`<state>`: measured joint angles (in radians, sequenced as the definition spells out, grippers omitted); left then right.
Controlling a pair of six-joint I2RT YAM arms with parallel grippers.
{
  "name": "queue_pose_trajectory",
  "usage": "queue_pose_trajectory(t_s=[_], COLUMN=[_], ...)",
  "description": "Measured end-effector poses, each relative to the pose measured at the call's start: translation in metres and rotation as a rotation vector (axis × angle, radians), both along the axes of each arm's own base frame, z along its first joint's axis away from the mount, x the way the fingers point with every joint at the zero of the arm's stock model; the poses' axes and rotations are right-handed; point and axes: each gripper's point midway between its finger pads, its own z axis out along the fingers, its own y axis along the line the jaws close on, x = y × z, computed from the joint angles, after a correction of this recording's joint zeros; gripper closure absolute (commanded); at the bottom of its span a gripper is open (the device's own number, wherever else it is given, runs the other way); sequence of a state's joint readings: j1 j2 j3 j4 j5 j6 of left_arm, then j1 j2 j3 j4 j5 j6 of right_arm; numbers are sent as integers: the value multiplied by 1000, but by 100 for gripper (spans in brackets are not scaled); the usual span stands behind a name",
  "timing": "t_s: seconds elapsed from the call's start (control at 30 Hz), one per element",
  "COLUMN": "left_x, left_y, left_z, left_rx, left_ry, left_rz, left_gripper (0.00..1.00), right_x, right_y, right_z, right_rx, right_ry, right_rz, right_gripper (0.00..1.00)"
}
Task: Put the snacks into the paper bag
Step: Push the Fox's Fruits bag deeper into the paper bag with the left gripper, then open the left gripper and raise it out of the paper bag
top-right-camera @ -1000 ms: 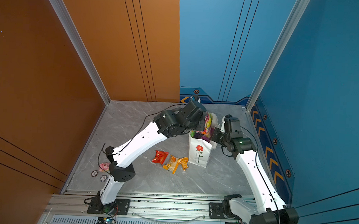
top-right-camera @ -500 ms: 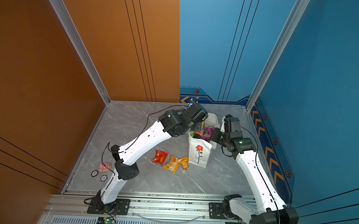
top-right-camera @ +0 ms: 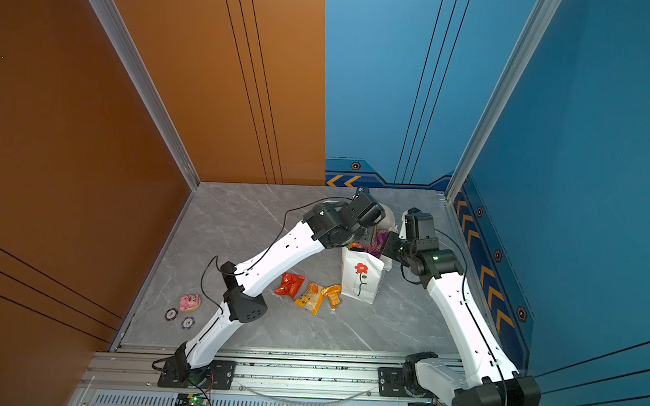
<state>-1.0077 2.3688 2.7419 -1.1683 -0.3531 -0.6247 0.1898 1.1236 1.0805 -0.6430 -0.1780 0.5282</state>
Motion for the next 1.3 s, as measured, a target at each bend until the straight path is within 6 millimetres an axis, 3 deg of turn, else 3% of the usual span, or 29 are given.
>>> queue_pose_trajectory(t_s=[0.27, 0.4, 0.5, 0.6, 0.7, 0.87, 0.97, 1.07, 1.3], left_x=[1, -4, -4, -3, -1, -1, -2, 1, 19], left_y=[-19, -35, -42, -34, -17, 12, 36, 56, 79], left_z=[-2, 6, 9, 4, 12, 70, 100, 111, 68], left_rx=[-106, -173, -199, -160, -100, -92, -99, -101, -21], left_ry=[77, 82, 79, 68, 17, -123, -185, -199, -93], left_rz=[-76, -133, -155, -146, -128, -110, -74, -33, 28], left_gripper=[95, 79, 62, 45, 31, 19, 19, 22, 36], right_x=[1, 1, 1, 1, 1, 1, 1, 1, 1], right_y=[-2, -3, -3, -3, -2, -2, -2, -1, 2], right_z=[-2, -2, -2, -2, -2, -2, -1, -1, 0], right_rx=[-12, -16, -16, -16, -15, -16, -15, -15, -15], right_ry=[2, 2, 1, 1, 1, 1, 0, -1, -2], right_rz=[-12, -14, -13, -13, -12, -11, -9, -7, 1], right_gripper=[92, 92, 92, 92, 92, 92, 92, 92, 92])
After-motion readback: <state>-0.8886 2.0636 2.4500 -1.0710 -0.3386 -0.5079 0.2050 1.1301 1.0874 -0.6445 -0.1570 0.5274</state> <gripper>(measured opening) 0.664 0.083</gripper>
